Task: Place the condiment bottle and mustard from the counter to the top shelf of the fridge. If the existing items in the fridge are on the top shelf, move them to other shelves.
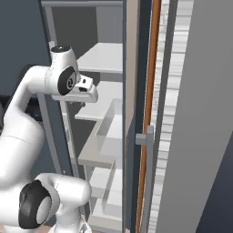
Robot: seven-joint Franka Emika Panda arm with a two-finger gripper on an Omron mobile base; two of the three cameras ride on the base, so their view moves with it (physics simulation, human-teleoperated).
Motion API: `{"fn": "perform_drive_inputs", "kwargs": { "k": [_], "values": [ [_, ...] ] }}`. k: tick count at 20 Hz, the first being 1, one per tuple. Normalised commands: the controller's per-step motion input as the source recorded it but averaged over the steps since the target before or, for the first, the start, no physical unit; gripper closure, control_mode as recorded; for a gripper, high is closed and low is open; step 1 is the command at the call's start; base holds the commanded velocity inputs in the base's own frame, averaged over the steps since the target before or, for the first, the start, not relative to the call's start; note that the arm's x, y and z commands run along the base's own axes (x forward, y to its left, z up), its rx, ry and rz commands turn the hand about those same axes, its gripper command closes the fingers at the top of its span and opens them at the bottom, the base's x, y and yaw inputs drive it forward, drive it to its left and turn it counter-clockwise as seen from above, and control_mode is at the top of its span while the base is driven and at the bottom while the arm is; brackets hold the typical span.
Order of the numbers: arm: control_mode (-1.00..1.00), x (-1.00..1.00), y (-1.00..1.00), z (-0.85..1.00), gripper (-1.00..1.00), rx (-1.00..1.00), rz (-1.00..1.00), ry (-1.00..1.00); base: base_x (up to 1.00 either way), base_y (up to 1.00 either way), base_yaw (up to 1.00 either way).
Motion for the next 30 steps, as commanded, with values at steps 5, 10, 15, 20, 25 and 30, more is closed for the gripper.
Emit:
{"fn": "perform_drive_inputs", "kwargs": {
  "k": [5, 10, 15, 20, 25, 30],
  "values": [
    [-1.00, -0.39, 0.00, 0.00, -1.00, 0.00, 0.00, 0.00, 0.00, 0.00, 0.00],
    [-1.00, -0.83, 0.00, 0.00, -1.00, 0.00, 0.00, -0.01, 0.00, 0.00, 0.00],
    [-1.00, -0.97, 0.00, 0.00, -1.00, 0.00, 0.00, -0.06, 0.00, 0.00, 0.00],
    [-1.00, -0.82, 0.00, 0.00, -1.00, 0.00, 0.00, -0.01, 0.00, 0.00, 0.00],
    [1.00, -0.23, 0.00, 0.00, -1.00, 0.00, 0.00, -0.03, -0.13, 0.05, 0.02],
    [1.00, 0.00, 0.00, 0.00, -1.00, 0.00, 0.00, 0.00, -0.13, 0.77, 0.11]
  ]
}}
